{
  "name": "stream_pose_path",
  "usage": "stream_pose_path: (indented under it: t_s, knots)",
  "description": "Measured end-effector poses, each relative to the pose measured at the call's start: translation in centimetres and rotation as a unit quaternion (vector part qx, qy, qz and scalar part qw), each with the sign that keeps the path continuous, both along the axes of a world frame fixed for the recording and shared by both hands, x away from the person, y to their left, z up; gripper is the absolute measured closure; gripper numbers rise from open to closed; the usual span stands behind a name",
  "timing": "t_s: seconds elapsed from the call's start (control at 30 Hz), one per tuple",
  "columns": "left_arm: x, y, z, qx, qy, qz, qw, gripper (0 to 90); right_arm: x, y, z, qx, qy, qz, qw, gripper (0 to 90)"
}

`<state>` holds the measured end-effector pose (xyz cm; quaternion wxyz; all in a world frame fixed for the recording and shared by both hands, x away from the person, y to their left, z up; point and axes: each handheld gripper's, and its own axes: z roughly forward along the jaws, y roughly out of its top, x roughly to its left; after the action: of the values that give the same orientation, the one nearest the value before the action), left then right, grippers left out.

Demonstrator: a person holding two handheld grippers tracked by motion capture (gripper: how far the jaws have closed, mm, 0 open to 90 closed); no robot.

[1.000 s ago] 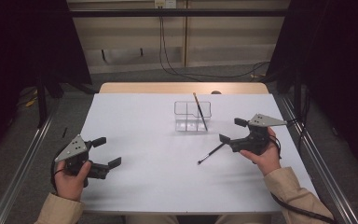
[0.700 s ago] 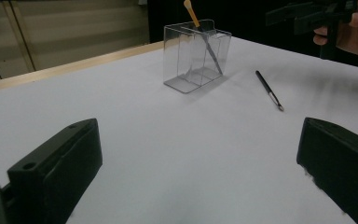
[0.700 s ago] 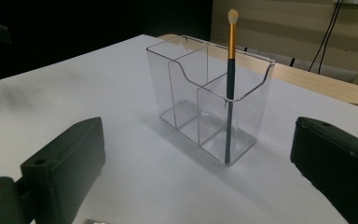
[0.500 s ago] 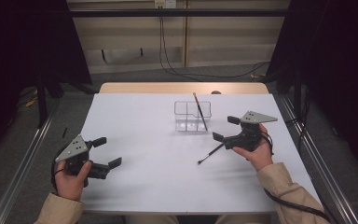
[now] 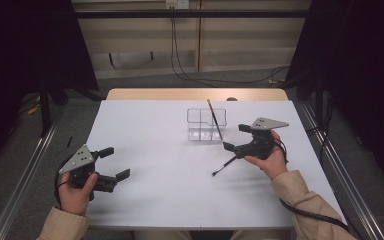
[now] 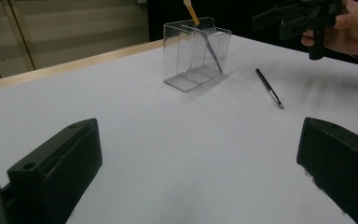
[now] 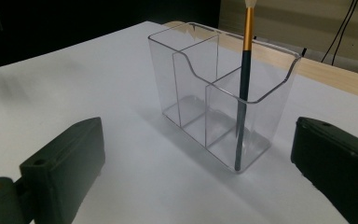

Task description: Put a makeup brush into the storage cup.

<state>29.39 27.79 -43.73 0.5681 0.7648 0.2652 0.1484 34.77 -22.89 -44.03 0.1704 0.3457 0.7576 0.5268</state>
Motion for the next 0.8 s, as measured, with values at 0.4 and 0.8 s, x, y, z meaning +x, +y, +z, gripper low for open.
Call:
stream_pose_path:
  t_s: [0.4, 0.8]
  knots:
    - [0.0, 0.0, 0.0, 0.000, 0.002, 0.001, 1.0000, 0.0, 0.9, 0.3, -0.3, -0.046, 0.048, 0.027, 0.9975, 2.2]
    - [0.0, -0.1, -0.1, 0.001, 0.003, -0.003, 1.0000, 0.0, 1.5, 1.1, -0.6, -0.122, 0.096, 0.064, 0.9858, 2.3]
